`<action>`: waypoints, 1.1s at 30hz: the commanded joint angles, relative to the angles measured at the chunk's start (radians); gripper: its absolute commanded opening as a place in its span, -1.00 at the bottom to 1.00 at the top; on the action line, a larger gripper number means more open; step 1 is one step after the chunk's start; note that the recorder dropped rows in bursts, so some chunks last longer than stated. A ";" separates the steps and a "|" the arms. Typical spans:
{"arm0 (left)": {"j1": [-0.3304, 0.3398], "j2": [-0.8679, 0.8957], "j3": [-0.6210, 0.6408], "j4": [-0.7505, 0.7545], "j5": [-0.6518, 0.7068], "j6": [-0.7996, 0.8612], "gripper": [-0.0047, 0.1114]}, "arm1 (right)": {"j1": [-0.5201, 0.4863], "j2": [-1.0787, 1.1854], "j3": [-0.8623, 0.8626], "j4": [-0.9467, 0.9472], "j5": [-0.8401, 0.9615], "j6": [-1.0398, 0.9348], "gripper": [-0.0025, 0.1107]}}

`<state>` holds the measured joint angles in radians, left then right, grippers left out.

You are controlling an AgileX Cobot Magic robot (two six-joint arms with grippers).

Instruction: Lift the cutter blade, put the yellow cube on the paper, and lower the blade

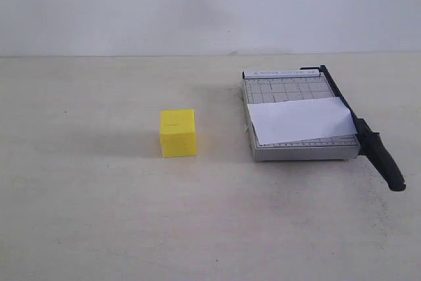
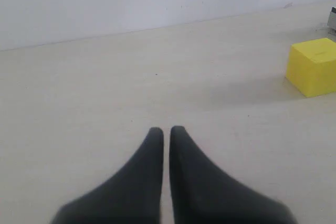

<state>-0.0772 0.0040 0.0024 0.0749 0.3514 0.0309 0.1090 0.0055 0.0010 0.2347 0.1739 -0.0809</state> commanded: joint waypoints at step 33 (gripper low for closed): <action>-0.003 -0.004 -0.002 -0.006 -0.011 -0.005 -0.84 | 0.001 0.025 -0.147 0.092 -0.053 0.213 0.13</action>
<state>-0.0772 0.0040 0.0024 0.0749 0.3494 0.0309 0.1090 0.0058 -0.0913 0.3346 0.0416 0.1673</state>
